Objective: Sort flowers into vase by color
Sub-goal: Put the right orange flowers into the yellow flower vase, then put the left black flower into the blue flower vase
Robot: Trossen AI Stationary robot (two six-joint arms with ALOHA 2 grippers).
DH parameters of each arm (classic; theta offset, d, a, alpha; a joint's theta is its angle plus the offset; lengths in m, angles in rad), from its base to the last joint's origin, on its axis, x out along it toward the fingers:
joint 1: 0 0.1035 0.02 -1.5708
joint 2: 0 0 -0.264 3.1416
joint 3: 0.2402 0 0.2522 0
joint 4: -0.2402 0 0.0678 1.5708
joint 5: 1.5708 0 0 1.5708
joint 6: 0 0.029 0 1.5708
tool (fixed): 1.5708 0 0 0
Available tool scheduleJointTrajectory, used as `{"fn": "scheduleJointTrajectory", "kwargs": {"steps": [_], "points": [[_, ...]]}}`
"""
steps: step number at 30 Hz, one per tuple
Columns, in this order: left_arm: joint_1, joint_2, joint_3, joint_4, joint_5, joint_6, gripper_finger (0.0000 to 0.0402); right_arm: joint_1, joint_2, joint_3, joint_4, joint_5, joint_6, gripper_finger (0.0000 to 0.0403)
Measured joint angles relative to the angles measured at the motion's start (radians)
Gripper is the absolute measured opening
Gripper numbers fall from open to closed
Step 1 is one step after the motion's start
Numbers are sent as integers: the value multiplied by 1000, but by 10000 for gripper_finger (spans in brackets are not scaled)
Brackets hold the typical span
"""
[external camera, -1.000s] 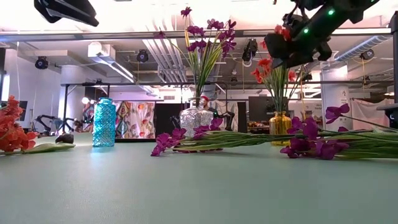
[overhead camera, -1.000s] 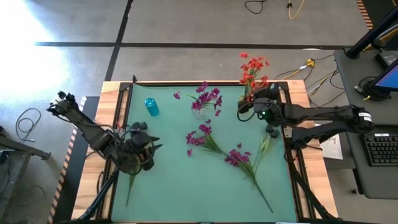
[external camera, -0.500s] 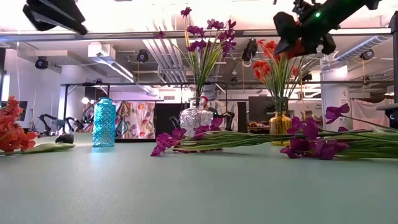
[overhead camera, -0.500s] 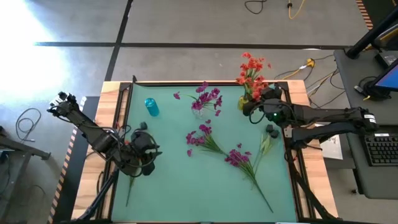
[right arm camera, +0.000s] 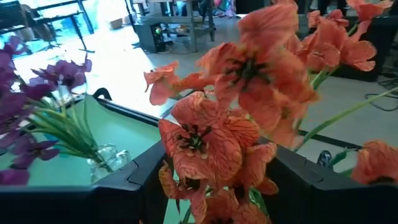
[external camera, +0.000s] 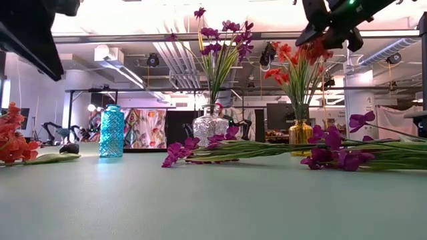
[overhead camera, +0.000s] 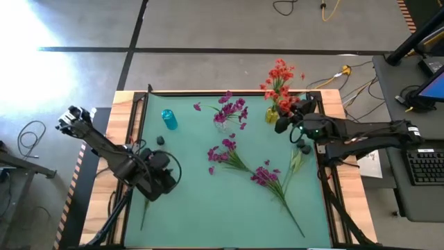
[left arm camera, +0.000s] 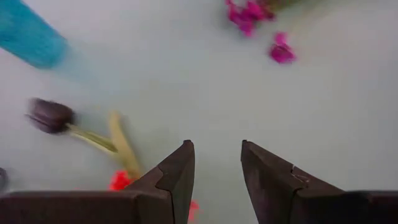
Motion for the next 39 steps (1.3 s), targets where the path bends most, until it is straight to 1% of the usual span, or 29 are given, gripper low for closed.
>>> {"fn": "scheduleJointTrajectory", "kwargs": {"steps": [1, 3, 8, 15, 18, 20, 25, 30, 34, 39], "points": [[5, 12, 0, -12, -14, -6, 119, 2, -3, 0, 1, -6, 0, 196], [30, 31, 0, -27, -1, -7, 118, 8, -8, 0, 2, -25, 0, 196], [132, 37, -44, -31, 8, -10, 109, 33, -6, 8, 6, -35, 0, 196], [290, -4, -211, 51, 26, -93, 88, 80, 0, 29, 7, -35, -13, 196], [339, -7, -265, 81, 64, -113, 90, 95, 0, 34, 7, -34, -22, 196], [361, -4, -290, 83, 71, -141, 99, 101, 0, 38, 7, -34, -27, 196], [384, -2, -345, 88, 73, -205, 136, 102, 0, 46, 7, -33, -34, 196], [384, 9, -372, 135, 69, -173, 167, 102, 1, 46, 6, -32, -34, 196], [385, 30, -396, 189, 54, -171, 171, 102, 7, 46, 4, -32, -34, 196], [385, 67, -405, 234, 54, -170, 165, 102, 14, 46, 4, -32, -34, 196]]}}
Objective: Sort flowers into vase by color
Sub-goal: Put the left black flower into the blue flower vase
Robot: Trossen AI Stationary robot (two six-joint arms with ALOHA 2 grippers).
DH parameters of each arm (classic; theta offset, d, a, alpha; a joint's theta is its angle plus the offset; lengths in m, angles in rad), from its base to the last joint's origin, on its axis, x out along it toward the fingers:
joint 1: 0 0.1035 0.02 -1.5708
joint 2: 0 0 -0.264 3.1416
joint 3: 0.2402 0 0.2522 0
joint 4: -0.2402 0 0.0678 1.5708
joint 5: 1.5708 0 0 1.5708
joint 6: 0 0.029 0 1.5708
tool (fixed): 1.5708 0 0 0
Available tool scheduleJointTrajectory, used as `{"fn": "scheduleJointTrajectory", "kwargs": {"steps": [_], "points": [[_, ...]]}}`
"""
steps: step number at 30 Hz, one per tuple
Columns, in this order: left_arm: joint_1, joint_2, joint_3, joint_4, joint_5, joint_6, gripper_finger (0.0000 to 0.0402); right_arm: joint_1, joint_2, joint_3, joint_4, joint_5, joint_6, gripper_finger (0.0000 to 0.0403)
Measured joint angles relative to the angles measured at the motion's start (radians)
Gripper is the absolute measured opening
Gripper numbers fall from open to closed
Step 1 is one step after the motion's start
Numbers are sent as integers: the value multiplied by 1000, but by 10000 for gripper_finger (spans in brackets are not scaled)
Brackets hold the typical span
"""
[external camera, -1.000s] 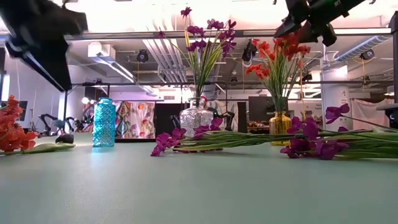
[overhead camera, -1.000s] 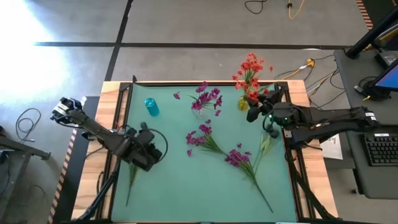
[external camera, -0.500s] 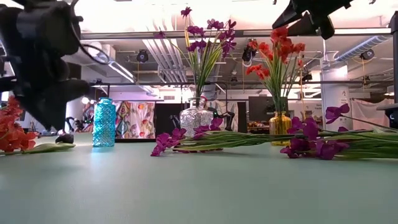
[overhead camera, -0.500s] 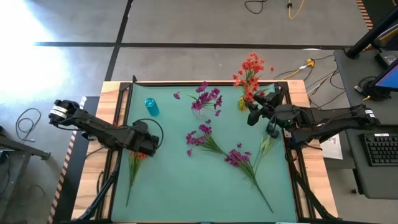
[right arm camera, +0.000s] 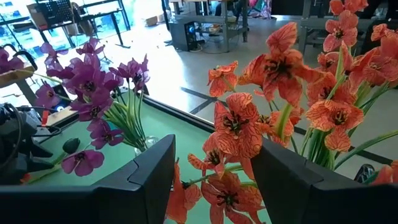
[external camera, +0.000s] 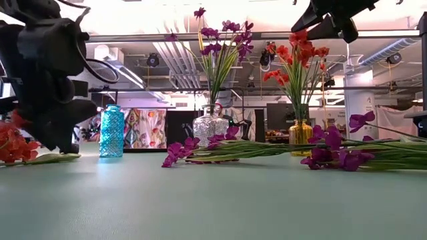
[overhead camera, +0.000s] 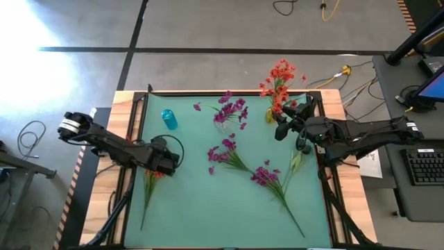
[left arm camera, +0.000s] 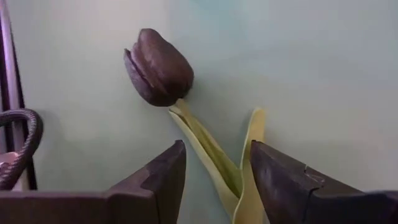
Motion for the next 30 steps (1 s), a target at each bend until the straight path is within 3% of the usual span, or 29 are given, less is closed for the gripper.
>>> {"fn": "scheduleJointTrajectory", "kwargs": {"steps": [7, 14, 22, 30], "points": [[0, 67, 30, 28, 40, 26, 154, 0, 6, 0, 2, 0, 0, 196], [-3, 127, 88, 152, 128, 220, 151, 0, 6, 0, 1, 0, 0, 196], [-28, 185, 210, 155, 159, 335, 151, 0, 6, 0, -4, 0, 0, 196], [-84, 193, 288, -11, 172, 209, 151, 0, 7, 0, -8, -2, 0, 196]]}}
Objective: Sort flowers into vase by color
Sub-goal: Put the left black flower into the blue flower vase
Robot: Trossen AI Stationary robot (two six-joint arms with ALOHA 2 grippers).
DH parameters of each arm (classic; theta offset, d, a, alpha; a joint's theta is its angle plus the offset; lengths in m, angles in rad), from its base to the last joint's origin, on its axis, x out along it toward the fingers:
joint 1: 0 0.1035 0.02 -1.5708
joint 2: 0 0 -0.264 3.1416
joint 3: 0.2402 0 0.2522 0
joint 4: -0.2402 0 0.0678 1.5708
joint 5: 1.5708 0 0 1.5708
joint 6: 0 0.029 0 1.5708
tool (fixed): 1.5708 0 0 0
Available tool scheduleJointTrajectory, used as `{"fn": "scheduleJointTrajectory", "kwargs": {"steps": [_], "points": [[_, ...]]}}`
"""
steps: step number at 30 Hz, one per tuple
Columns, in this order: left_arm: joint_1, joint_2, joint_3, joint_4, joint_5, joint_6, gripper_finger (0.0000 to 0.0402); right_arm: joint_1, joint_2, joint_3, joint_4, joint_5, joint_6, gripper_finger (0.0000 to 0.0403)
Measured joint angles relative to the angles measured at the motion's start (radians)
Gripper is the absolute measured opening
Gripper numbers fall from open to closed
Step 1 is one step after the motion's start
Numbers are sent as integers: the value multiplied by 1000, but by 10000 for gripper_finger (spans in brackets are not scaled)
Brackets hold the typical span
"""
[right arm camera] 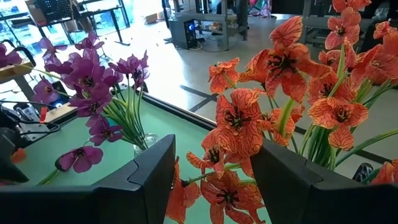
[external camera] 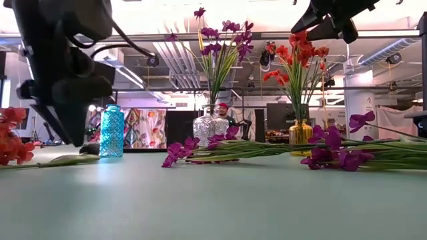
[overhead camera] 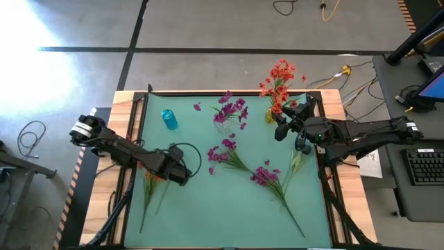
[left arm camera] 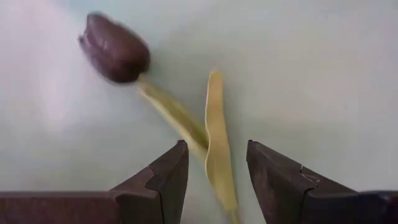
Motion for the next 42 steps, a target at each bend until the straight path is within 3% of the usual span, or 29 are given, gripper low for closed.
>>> {"fn": "scheduleJointTrajectory", "kwargs": {"steps": [6, 10, 18, 25, 30, 37, 42], "points": [[-96, 0, 47, -19, 19, -25, 151, 0, 0, 0, -2, 0, -4, 196], [-135, 0, 16, -21, 19, -97, 151, 0, 0, 0, -2, 0, -4, 196], [-132, 0, -108, 154, 9, -135, 151, 0, 0, 0, -2, 0, -4, 196], [-128, 10, -155, 170, -41, -177, 145, 0, 0, -1, -2, 0, -4, 196], [-128, 35, -147, 171, -50, -176, 112, 0, 0, -1, -1, 0, -4, 196], [-128, 71, -109, 160, -52, -155, 15, 16, 0, -1, -1, 0, -7, 196], [-131, 64, -78, 119, -36, -146, 3, 44, 0, -1, -1, 0, -7, 196]]}}
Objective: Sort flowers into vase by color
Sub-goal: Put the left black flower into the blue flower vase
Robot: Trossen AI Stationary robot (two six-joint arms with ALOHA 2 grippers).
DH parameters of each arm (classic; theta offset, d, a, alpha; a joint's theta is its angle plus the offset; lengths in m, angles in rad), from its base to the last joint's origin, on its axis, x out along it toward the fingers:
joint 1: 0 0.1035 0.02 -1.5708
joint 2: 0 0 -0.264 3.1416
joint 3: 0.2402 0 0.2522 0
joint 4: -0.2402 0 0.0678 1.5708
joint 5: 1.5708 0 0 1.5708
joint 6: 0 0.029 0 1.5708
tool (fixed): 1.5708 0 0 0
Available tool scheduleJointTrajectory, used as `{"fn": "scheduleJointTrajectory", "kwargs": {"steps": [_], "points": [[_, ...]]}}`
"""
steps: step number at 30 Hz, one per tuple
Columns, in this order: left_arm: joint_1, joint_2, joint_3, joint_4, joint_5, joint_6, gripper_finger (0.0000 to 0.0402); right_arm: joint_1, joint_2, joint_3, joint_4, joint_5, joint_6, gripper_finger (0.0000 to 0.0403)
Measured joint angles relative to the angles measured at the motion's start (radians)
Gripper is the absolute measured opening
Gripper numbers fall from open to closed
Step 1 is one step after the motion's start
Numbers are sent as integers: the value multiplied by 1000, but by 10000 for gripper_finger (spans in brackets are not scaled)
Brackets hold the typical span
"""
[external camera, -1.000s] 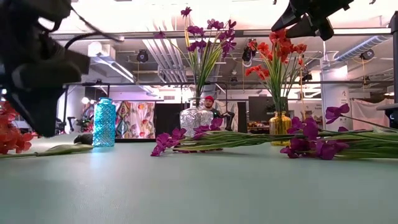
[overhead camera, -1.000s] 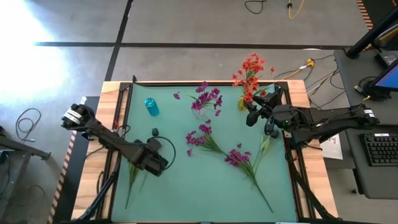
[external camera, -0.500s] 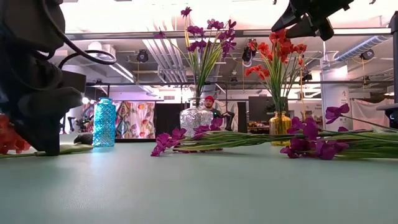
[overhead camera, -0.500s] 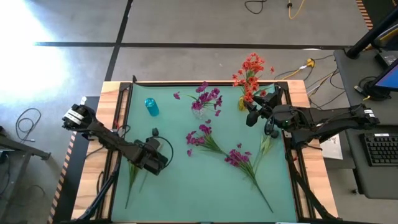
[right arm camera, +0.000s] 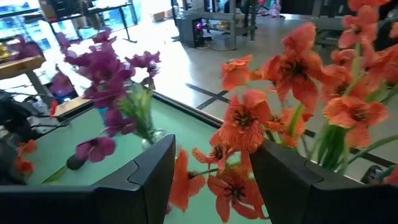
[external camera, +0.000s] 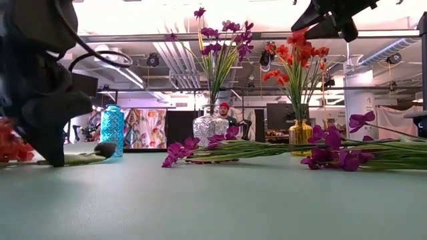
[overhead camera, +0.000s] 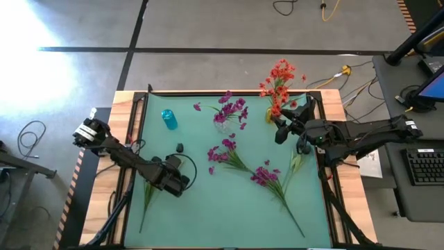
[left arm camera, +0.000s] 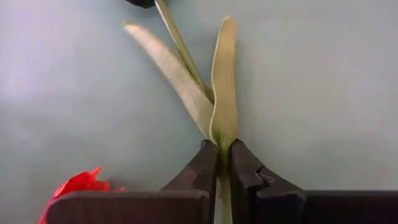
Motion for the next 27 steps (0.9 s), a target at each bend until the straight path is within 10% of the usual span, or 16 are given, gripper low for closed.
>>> {"fn": "scheduleJointTrajectory", "kwargs": {"steps": [13, 27], "points": [[-65, -95, 160, -35, -48, 236, 0, 100, 0, 0, -20, 2, 0, 196], [-111, -356, 363, 2, -602, 799, 0, 190, 0, 0, -45, 3, 0, 196]]}}
